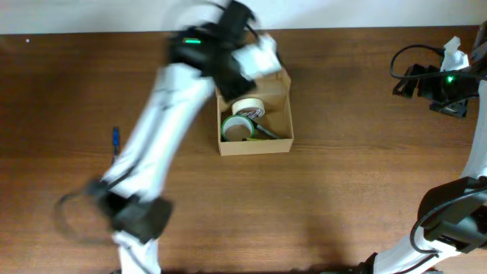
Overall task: Pack container
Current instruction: 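Move the left gripper back to the blue pen and grasp it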
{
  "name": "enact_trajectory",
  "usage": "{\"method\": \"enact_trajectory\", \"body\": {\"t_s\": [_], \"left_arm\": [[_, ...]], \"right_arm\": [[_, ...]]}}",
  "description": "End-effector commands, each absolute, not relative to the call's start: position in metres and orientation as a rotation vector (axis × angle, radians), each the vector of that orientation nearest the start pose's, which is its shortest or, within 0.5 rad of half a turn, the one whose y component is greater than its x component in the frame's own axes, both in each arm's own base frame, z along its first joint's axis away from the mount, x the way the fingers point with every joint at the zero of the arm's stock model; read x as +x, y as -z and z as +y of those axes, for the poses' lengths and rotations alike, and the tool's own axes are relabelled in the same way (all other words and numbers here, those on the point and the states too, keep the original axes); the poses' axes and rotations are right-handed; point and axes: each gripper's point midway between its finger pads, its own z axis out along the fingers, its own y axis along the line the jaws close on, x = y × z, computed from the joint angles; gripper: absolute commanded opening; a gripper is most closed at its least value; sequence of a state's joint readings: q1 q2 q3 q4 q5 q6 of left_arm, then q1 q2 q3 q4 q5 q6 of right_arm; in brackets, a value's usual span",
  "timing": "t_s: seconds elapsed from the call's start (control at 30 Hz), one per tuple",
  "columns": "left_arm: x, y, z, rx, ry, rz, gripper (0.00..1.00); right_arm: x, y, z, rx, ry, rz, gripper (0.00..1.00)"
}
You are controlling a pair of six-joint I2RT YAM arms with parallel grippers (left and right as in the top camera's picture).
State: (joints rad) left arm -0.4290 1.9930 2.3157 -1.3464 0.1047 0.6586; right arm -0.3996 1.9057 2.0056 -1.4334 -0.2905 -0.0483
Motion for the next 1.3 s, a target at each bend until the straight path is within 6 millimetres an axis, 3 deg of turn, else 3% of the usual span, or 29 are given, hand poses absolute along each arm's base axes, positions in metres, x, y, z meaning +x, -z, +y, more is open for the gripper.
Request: {"method": "enact_trajectory", "body": {"t_s": [0.0,0.07,0.17,0.27,0.37,0.47,0.57,0.7,1.07,1.27], "left_arm": [[0.410,-0.342,-0.138,0.956,0.034,2.230,0.41],[0.406,-0.347,-0.101,0.779,0.017,2.256,0.39],[0.395,-0.321,-0.038,0.400,-0.022,2.361,0.30],[0.377,-0.264,-0.001,0.151,-0.027,2.485,0.28],[0.348,-0.186,0.031,-0.140,-0.117,2.682,0.28],[0.331,-0.126,0.042,-0.288,-0.147,2.791,0.29],[0.324,-0.089,0.048,-0.351,-0.154,2.856,0.33],[0.321,-0.069,0.064,-0.391,-0.170,2.905,0.33],[0.325,-0.049,0.123,-0.458,-0.239,2.891,0.34],[0.333,-0.035,0.127,-0.484,-0.192,2.880,0.34]], "right_arm": [[0.389,-0.212,-0.109,0.459,-0.353,2.798,0.99],[0.389,-0.212,-0.109,0.459,-0.353,2.798,0.99],[0.389,-0.212,-0.109,0.459,-0.353,2.798,0.99],[0.389,-0.212,-0.109,0.459,-0.353,2.798,0.99],[0.389,-0.212,-0.109,0.459,-0.353,2.798,0.99],[0.389,-0.212,-0.109,0.459,-0.353,2.798,0.99],[0.389,-0.212,-0.109,0.459,-0.353,2.798,0.99],[0.389,-0.212,-0.109,0.459,-0.353,2.798,0.99],[0.389,-0.212,-0.109,0.459,-0.353,2.798,0.99],[0.389,-0.212,-0.109,0.459,-0.353,2.798,0.99]]}}
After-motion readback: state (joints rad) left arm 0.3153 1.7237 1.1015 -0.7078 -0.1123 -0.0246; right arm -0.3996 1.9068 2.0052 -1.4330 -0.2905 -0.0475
